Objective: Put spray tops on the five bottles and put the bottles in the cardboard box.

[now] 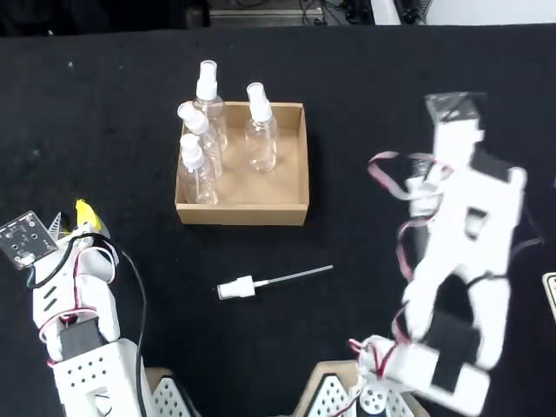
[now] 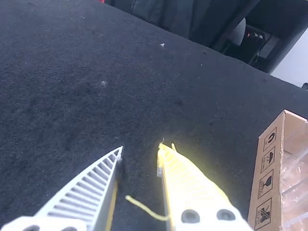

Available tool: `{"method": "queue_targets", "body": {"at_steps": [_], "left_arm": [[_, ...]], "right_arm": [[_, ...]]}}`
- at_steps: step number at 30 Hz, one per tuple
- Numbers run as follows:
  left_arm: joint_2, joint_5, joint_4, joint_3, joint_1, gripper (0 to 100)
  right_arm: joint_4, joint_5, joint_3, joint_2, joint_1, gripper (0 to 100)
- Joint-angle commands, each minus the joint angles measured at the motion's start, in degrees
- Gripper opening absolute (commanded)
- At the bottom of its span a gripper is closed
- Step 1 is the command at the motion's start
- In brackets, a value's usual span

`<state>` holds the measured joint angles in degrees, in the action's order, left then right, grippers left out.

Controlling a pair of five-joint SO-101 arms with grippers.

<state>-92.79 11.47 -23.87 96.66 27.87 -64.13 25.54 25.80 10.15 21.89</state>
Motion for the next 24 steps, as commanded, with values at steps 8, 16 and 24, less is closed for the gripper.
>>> {"method": "queue_targets", "body": {"at_steps": [8, 16, 24], "left_arm": [[-0.9, -9.1, 0.2, 1.3, -0.4, 10], [-1.0, -9.2, -1.1, 0.9, -0.5, 10], [-1.0, -9.5, -12.3, -8.6, -0.3, 10]], "right_arm": [[3.0, -12.7, 15.7, 17.0, -14.5, 1.0], [11.3, -17.0, 23.0, 14.4, -14.4, 1.0], [21.1, -23.5, 33.5, 25.5, -10.3, 1.0]]}}
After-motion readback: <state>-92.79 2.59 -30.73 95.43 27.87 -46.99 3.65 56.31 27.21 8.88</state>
